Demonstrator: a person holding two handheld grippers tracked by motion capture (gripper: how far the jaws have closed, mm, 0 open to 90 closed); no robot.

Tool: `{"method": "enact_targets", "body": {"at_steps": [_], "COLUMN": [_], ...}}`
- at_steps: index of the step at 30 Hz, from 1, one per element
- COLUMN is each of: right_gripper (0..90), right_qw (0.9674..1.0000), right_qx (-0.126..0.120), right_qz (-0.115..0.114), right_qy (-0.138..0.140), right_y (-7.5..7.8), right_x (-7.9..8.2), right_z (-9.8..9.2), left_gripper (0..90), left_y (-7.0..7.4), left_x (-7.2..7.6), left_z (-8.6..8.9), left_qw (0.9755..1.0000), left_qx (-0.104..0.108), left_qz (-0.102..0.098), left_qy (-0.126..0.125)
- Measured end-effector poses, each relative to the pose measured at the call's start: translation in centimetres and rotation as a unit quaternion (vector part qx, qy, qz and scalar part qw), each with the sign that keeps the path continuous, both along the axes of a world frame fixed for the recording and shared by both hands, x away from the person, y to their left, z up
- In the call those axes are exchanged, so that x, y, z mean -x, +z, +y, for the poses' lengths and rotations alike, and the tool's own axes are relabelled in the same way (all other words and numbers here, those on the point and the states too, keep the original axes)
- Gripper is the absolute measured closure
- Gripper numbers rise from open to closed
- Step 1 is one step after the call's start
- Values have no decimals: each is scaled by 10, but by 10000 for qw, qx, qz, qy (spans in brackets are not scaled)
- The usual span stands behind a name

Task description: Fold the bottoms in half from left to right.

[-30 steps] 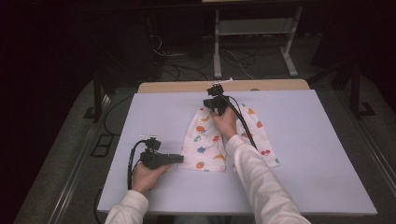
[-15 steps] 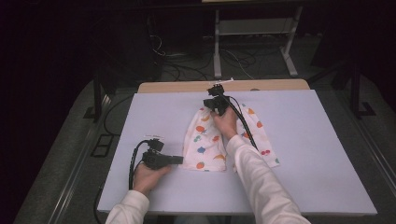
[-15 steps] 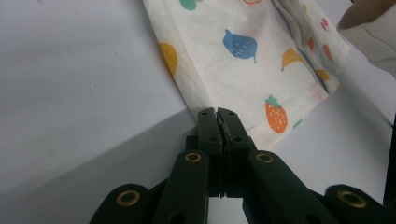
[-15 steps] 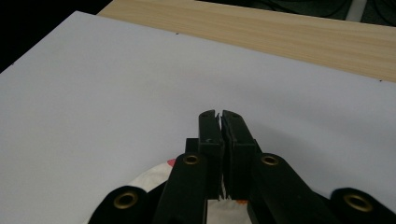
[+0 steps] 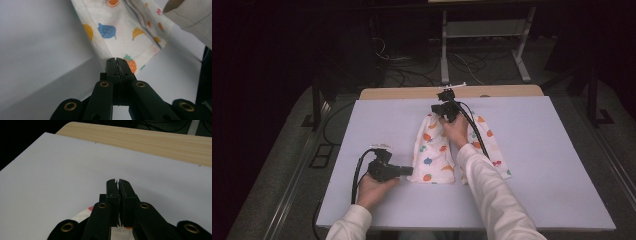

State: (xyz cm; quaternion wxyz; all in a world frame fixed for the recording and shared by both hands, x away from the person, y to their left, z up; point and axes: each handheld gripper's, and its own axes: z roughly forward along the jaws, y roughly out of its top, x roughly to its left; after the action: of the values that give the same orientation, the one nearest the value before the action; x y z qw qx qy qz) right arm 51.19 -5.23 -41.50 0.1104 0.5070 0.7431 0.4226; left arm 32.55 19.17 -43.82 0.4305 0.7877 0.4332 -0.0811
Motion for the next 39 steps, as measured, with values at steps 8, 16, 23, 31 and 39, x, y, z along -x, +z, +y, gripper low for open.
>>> {"method": "enact_targets", "body": {"at_steps": [8,16,23,31,39], "right_gripper": [857,857,857,857,857], "right_qw": [10000,9999,9997,9995,9991], "right_qx": [-39,-101,-154,-201,-349], "right_qz": [-29,-81,-103,-108,-135], "right_qy": [74,111,140,206,221], "right_y": [2,7,12,15,23], "right_x": [1,3,3,4,3], "right_z": [-4,-10,-19,-27,-39], "left_gripper": [892,892,892,892,892], "left_y": [10,16,23,35,47], "left_x": [7,11,13,13,11], "left_z": [-11,-22,-27,-41,-65], "left_qw": [9996,9989,9983,9969,9951], "left_qx": [111,179,235,341,387], "left_qz": [-162,-313,-415,-540,-606], "left_qy": [-192,-304,-340,-451,-680]}}
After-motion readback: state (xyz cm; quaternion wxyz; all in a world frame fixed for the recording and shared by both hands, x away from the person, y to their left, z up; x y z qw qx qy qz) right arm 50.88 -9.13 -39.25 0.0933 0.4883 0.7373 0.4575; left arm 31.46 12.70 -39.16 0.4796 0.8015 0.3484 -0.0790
